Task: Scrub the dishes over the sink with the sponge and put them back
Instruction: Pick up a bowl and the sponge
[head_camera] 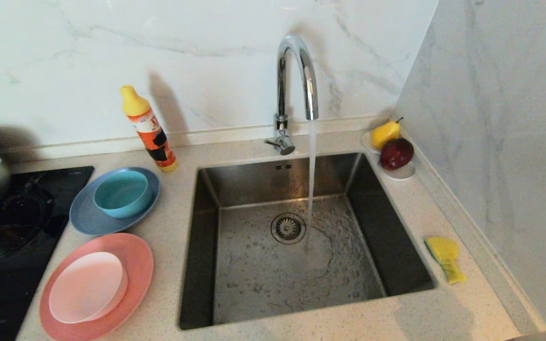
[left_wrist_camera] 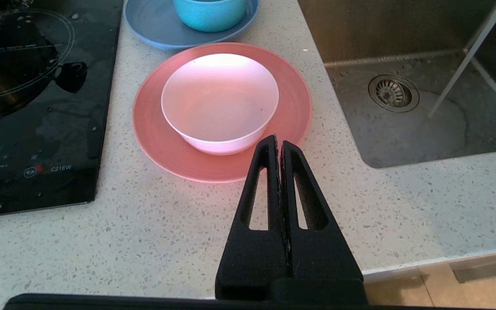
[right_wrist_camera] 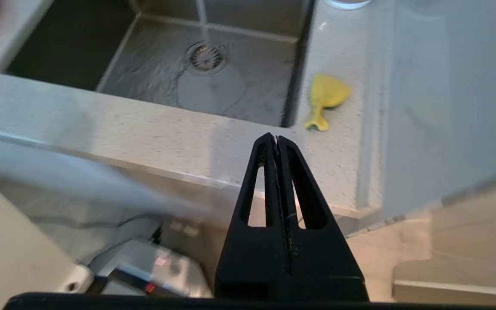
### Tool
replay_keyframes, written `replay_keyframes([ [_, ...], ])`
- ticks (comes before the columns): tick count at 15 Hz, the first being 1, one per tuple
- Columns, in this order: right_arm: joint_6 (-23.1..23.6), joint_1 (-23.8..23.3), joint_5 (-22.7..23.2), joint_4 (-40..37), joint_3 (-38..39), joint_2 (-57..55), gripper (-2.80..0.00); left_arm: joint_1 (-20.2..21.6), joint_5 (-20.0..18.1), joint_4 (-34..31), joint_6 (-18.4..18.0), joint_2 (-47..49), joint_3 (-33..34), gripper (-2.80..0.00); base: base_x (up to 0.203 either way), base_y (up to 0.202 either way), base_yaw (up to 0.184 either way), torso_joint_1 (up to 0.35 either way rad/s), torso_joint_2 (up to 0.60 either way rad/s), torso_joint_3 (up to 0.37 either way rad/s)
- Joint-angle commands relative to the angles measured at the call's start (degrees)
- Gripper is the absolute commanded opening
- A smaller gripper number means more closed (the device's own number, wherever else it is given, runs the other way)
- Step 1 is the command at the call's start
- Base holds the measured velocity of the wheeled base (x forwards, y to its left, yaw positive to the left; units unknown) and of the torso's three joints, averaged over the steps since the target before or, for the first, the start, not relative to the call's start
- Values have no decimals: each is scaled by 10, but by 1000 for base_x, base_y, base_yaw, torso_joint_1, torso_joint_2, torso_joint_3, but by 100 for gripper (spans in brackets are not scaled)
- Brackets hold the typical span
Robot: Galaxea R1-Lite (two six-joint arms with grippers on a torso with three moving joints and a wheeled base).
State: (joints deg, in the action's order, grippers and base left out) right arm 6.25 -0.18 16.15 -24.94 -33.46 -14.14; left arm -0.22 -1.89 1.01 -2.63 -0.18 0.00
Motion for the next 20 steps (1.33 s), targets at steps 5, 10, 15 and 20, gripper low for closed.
replay_keyframes([
  [5,26,1,25,-1,-104,-281,-280,0,0,0,0,1,11,-280,0,0,0,0,0,0],
  [10,48,15,3,0,-153,-437,-280,0,0,0,0,1,11,-280,0,0,0,0,0,0],
  [15,49,81,-112,61,-126,-560,-280,0,0,0,0,1,11,-280,0,0,0,0,0,0],
  [20,48,84,-134,145,-77,-650,-280,0,0,0,0,1,11,-280,0,0,0,0,0,0],
])
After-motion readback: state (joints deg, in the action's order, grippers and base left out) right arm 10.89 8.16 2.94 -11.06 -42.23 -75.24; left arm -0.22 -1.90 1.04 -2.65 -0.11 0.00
